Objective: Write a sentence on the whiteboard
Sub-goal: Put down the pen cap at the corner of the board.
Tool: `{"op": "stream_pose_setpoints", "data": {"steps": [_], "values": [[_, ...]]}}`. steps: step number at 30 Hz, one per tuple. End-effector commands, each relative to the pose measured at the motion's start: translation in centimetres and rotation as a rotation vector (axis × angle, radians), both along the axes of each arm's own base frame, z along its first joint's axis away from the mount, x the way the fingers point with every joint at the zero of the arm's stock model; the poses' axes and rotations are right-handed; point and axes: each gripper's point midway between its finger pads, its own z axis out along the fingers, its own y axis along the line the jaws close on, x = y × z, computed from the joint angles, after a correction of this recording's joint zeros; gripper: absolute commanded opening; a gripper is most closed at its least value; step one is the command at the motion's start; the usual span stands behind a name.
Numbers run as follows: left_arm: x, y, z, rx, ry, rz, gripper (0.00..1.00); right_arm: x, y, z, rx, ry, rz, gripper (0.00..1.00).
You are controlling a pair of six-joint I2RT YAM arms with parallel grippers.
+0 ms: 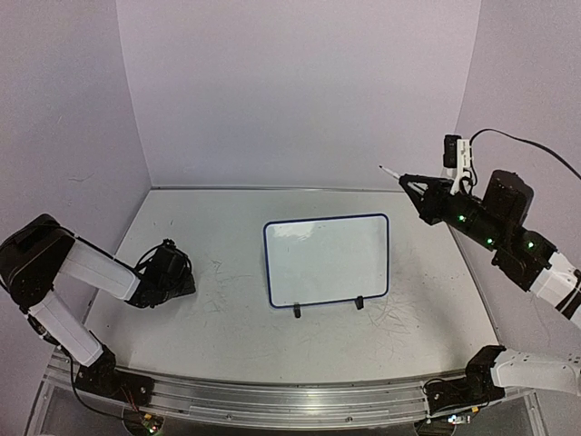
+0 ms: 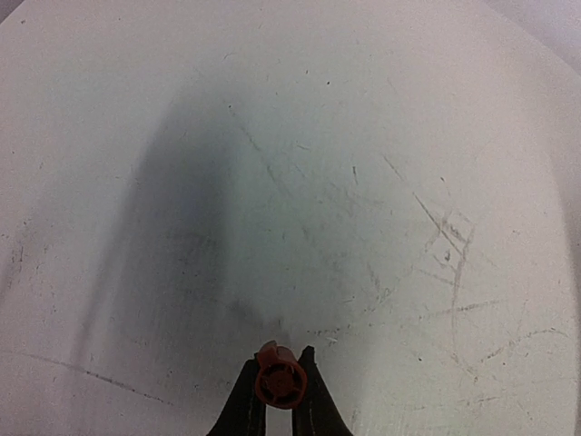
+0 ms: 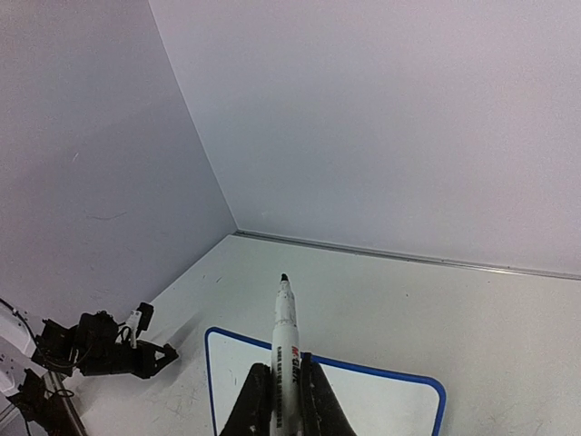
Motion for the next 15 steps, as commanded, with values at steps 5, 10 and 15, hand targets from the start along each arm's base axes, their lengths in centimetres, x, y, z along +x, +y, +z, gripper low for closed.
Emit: {"op": "stream_pose_setpoints", "data": {"steps": [5,10,15], "values": [[0.9,-0.3,-0.6,-0.005,-0.018,0.054,0.28,-0.5,-0.3,3.4,0.082,-0.068,0.001,0.0],[0.7,-0.4,1.1,-0.031,-0.054,0.042,0.5,-0.5,-1.0,3.8,0.087,-0.078,-0.029,0.0],[0.1,-0.4,4.3,-0.076,-0.053,0.046,0.66,-0.1,-1.4,3.9,0.071,-0.08,-0.062,0.0]]}}
